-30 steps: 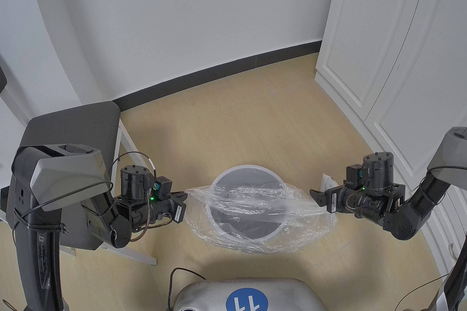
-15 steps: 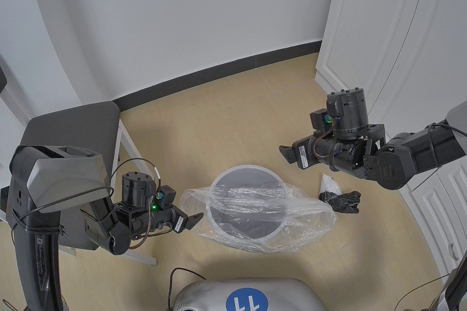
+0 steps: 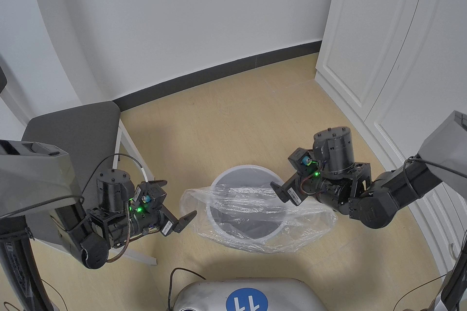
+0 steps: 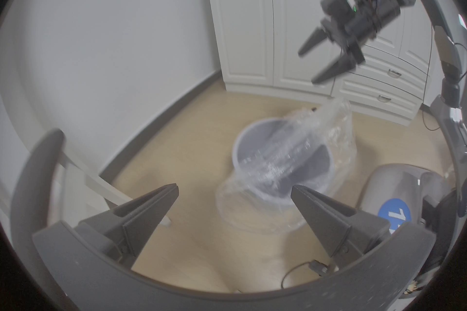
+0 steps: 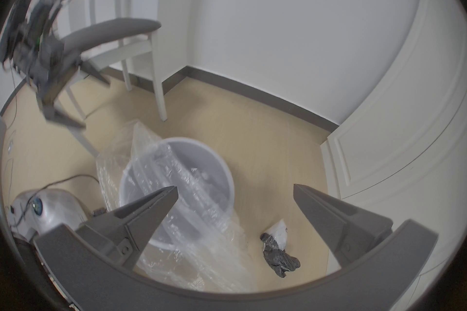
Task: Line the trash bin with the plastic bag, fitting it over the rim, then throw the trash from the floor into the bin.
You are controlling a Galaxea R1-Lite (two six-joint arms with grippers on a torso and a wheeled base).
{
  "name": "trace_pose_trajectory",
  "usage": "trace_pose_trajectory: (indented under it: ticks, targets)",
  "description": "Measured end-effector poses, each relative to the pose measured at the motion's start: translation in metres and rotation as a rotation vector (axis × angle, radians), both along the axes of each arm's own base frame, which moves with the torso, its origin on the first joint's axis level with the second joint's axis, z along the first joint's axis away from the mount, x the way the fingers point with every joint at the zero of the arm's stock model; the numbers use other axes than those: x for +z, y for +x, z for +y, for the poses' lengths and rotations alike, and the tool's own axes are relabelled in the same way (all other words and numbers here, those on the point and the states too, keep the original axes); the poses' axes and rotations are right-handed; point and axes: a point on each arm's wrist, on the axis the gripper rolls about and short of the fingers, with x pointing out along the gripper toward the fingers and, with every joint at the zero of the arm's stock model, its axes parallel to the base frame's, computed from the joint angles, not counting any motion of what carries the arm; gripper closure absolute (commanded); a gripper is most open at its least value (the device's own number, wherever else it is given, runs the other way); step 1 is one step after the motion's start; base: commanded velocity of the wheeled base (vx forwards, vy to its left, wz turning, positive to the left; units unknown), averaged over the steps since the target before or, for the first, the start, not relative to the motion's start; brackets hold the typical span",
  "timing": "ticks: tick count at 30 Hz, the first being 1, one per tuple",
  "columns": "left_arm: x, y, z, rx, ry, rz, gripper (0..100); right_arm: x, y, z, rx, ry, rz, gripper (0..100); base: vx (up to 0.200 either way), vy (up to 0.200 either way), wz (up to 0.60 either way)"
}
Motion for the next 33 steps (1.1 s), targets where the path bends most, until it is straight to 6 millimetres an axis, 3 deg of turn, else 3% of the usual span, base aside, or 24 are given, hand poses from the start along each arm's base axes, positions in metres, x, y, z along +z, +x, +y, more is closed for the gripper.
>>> trace_pose_trajectory:
  ticks: [7,14,26,27,33]
  targets:
    - [0.035,-0.021,-0.004,0.004,-0.034,-0.219,0,-0.031,-0.009,0.015,0.061,-0.059,0.062,0,0.0,0.0,0.0]
    - [0.047,-0.031,-0.006,0.021,-0.041,-0.277,0,-0.055,-0.016,0.033,0.133,-0.092,0.119,0,0.0,0.0,0.0]
    - [0.064,-0.035,0.0,0.036,-0.065,-0.331,0,-0.082,0.006,0.037,0.11,-0.112,0.152,0,0.0,0.0,0.0]
    - [0.064,-0.035,0.0,0.038,-0.066,-0.334,0,-0.084,0.007,0.037,0.108,-0.115,0.156,100,0.0,0.0,0.0]
    - [0.066,-0.033,0.001,0.043,-0.071,-0.34,0,-0.092,0.009,0.037,0.103,-0.121,0.166,100,0.0,0.0,0.0]
